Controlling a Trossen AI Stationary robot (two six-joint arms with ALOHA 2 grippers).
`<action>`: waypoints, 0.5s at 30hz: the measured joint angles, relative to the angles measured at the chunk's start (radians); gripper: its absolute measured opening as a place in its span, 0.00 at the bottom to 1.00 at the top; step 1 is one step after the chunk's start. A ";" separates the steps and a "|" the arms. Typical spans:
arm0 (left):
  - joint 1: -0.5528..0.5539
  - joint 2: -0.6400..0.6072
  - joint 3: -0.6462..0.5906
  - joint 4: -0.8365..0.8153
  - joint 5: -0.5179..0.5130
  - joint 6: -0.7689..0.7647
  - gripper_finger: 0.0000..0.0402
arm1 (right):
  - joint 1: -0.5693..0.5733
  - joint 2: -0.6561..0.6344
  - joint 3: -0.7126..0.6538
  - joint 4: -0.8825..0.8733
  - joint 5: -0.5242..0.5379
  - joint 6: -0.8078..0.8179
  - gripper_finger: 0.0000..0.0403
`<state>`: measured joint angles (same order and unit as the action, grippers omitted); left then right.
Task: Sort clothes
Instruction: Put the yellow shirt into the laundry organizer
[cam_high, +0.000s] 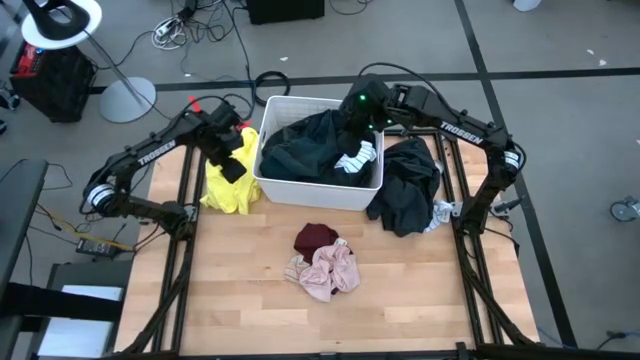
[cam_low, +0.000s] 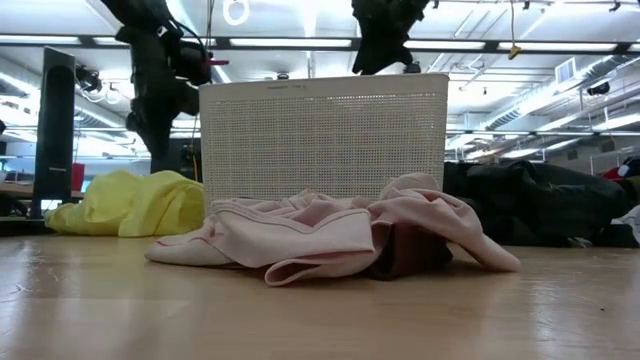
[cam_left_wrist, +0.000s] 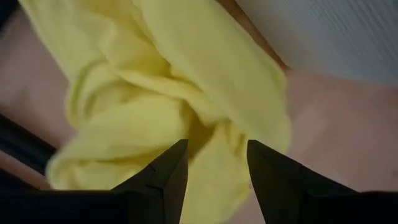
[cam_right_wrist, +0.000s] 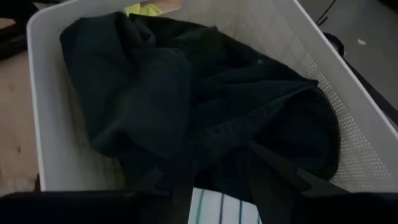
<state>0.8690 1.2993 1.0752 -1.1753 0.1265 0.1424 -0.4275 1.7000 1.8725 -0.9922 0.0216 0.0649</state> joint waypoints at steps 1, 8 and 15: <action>0.000 0.001 0.000 0.013 -0.014 0.002 0.42 | 0.002 0.000 0.000 0.001 0.000 0.007 0.35; 0.002 0.003 0.000 0.062 -0.091 -0.023 0.42 | 0.004 0.000 0.000 0.019 0.000 0.021 0.35; 0.002 0.003 0.000 0.061 -0.292 -0.124 0.42 | 0.004 0.000 0.000 0.020 0.000 0.021 0.35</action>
<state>0.8707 1.3025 1.0752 -1.1139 -0.1659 0.0179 -0.4232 1.6997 1.8725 -0.9722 0.0219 0.0860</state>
